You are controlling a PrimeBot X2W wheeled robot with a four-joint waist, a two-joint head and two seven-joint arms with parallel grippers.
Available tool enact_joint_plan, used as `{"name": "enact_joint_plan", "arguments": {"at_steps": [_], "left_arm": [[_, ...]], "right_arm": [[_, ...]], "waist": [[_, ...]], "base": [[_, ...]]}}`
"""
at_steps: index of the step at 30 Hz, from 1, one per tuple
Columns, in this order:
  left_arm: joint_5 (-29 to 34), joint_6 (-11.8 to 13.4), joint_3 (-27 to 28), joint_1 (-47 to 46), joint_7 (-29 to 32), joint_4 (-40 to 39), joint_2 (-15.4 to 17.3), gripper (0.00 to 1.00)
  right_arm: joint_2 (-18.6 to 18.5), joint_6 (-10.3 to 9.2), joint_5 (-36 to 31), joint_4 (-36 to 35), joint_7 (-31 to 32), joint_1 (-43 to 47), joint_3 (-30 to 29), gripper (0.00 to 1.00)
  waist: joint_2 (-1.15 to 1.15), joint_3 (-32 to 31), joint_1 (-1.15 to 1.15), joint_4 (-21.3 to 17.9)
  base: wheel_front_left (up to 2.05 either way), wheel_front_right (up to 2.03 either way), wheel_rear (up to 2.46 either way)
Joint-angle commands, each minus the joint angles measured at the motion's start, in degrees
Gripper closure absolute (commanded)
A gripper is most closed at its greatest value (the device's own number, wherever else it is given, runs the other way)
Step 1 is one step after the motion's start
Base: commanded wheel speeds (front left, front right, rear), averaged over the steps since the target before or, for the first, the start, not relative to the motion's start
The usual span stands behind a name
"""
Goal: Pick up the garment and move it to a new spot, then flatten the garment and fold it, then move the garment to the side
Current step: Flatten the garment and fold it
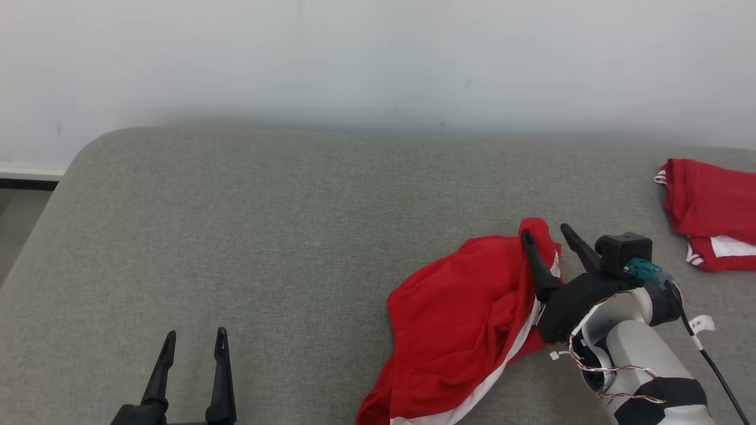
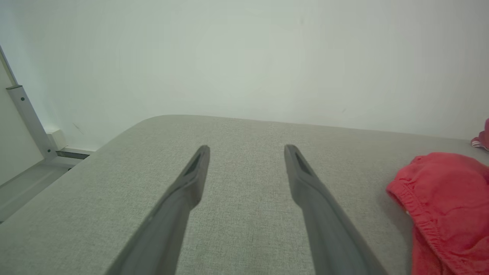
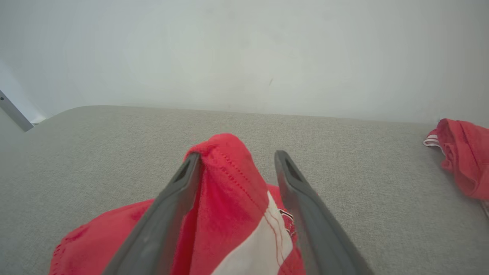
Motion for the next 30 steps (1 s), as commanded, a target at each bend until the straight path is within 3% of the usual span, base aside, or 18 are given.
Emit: {"name": "enact_joint_plan", "arguments": {"at_steps": [1,8,15,27,28,30], "left_arm": [[0.4,0.0,0.2,0.2,-0.2,0.2,-0.1,0.0],[1.1,-0.1,-0.3,1.7,-0.2,-0.6,-0.2,0.0],[1.6,-1.6,-2.8,2.0,-0.2,0.5,0.0,0.0],[-0.5,-3.9,-15.8,3.9,0.5,8.8,-0.2,0.0],[-3.7,-4.5,-21.1,2.6,2.3,14.6,-0.3,0.0],[-4.9,-4.5,-22.0,1.7,2.6,16.5,-0.3,0.0]], "right_arm": [[-0.4,-0.13,0.4,0.1,-0.8,-0.2,0.3,0.0],[-2.5,-0.13,4.0,-5.4,-6.0,3.8,1.1,0.0],[-4.0,-0.13,3.5,-16.1,-7.6,12.4,-4.0,0.0],[0.6,-0.12,-0.6,-30.2,-2.6,24.8,-11.4,0.0],[1.8,-0.13,-1.5,-33.3,-1.1,25.8,-12.7,0.0],[2.0,-0.13,-1.9,-33.7,-0.8,25.8,-12.9,0.0]], "waist": [[0.0,-0.8,0.0,-1.3],[0.0,-2.4,0.0,-4.8],[0.0,-2.6,0.0,-7.3],[0.0,-1.2,0.0,-11.0],[0.0,0.3,0.0,-12.2],[0.0,0.6,0.0,-12.4]], "base": [[0.0,0.0,0.0],[0.0,0.0,0.0],[0.0,0.0,0.0],[0.0,0.0,0.0],[0.0,0.0,0.0],[0.0,0.0,0.0]]}}
